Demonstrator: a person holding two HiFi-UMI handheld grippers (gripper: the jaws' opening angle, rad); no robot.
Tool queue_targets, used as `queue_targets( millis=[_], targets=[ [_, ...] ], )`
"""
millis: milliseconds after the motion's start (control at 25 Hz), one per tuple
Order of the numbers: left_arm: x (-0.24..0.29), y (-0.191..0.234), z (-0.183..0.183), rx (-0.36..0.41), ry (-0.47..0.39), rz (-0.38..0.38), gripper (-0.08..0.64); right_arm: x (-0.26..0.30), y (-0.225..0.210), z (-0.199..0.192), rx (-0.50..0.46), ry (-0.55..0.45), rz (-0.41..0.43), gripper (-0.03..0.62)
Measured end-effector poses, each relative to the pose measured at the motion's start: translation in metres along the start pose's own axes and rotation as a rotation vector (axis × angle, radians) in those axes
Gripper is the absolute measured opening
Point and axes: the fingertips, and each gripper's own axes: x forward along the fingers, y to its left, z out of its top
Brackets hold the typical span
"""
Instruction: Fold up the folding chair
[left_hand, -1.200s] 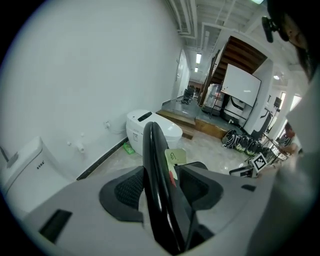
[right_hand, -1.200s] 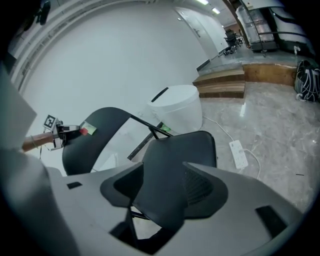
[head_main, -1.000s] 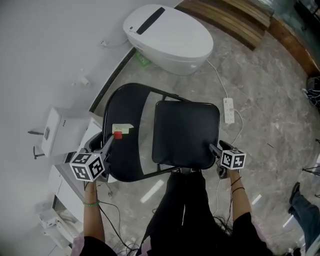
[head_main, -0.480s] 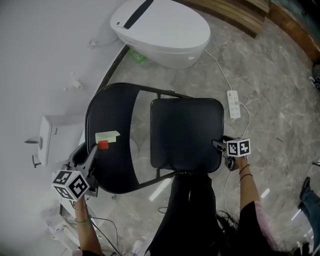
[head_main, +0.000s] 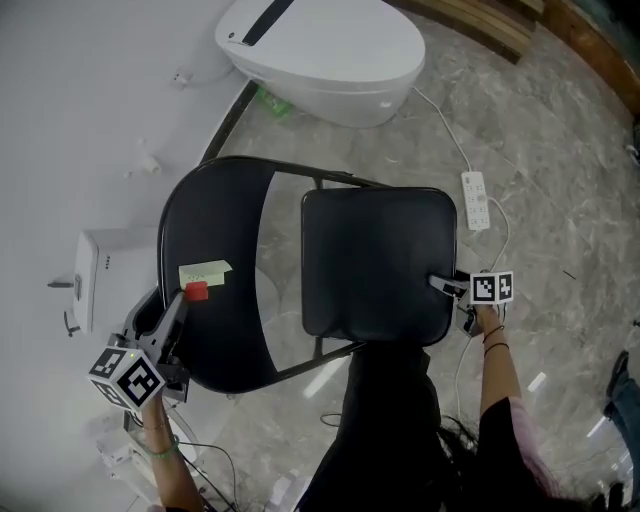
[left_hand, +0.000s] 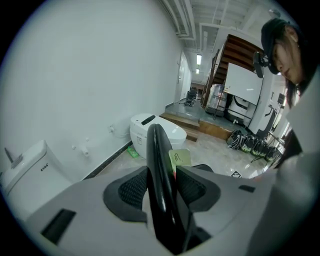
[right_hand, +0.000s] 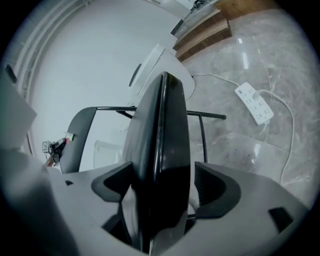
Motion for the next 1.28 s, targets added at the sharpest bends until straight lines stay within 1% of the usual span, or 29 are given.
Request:
queue_targets(
  millis=[80, 120, 200, 320, 480, 600, 720, 760, 840, 880, 920, 1040, 1080, 1200, 1280],
  targets=[
    [0.000, -0.005, 0.004, -0.026, 0.002, -0.015, 0.178, 0.004, 0.005, 0.002, 0.047, -0.024, 0.059, 0.382],
    [0.001, -0.006, 0.005, -0.038, -0.003, -0.027, 0.178, 0.006, 0.007, 0.003, 0.060, -0.034, 0.064, 0.382],
    [0.001, -0.005, 0.004, -0.043, -0.015, -0.036, 0.178, 0.008, 0.006, 0.005, 0.055, -0.042, 0.035, 0.380],
    [-0.003, 0.003, -0.004, -0.011, -0.017, -0.025, 0.172, 0.006, 0.008, 0.002, 0.035, -0.053, -0.018, 0.380],
    [-0.011, -0.001, 0.011, -0.088, -0.036, -0.072, 0.156, -0.006, 0.028, 0.012, 0.008, -0.061, -0.020, 0.373],
    [-0.014, -0.007, 0.025, -0.095, -0.044, -0.071, 0.156, -0.020, 0.047, 0.023, -0.003, -0.071, -0.033, 0.359],
    [-0.019, -0.019, 0.039, -0.128, -0.061, -0.119, 0.153, -0.043, 0.068, 0.027, -0.008, -0.077, -0.047, 0.339],
    [-0.021, -0.023, 0.044, -0.117, -0.058, -0.129, 0.152, -0.051, 0.077, 0.027, -0.011, -0.078, -0.047, 0.331],
    [-0.025, -0.032, 0.054, -0.062, -0.036, -0.133, 0.152, -0.067, 0.097, 0.024, -0.021, -0.077, -0.041, 0.314],
    [-0.027, -0.037, 0.060, -0.047, -0.031, -0.141, 0.152, -0.076, 0.107, 0.022, -0.025, -0.079, -0.038, 0.307],
    [-0.029, -0.042, 0.066, -0.052, -0.033, -0.159, 0.152, -0.083, 0.118, 0.020, -0.026, -0.084, -0.035, 0.300],
    [-0.037, -0.060, 0.086, -0.108, -0.061, -0.243, 0.147, -0.101, 0.151, 0.017, -0.027, -0.106, -0.016, 0.284],
    [-0.041, -0.065, 0.092, -0.105, -0.063, -0.260, 0.147, -0.106, 0.163, 0.016, -0.028, -0.114, -0.008, 0.278],
    [-0.049, -0.081, 0.107, -0.035, -0.043, -0.263, 0.147, -0.116, 0.199, 0.012, -0.034, -0.131, 0.011, 0.264],
    [-0.056, -0.089, 0.116, -0.012, -0.037, -0.268, 0.147, -0.119, 0.225, 0.010, -0.046, -0.143, 0.027, 0.253]
  ],
)
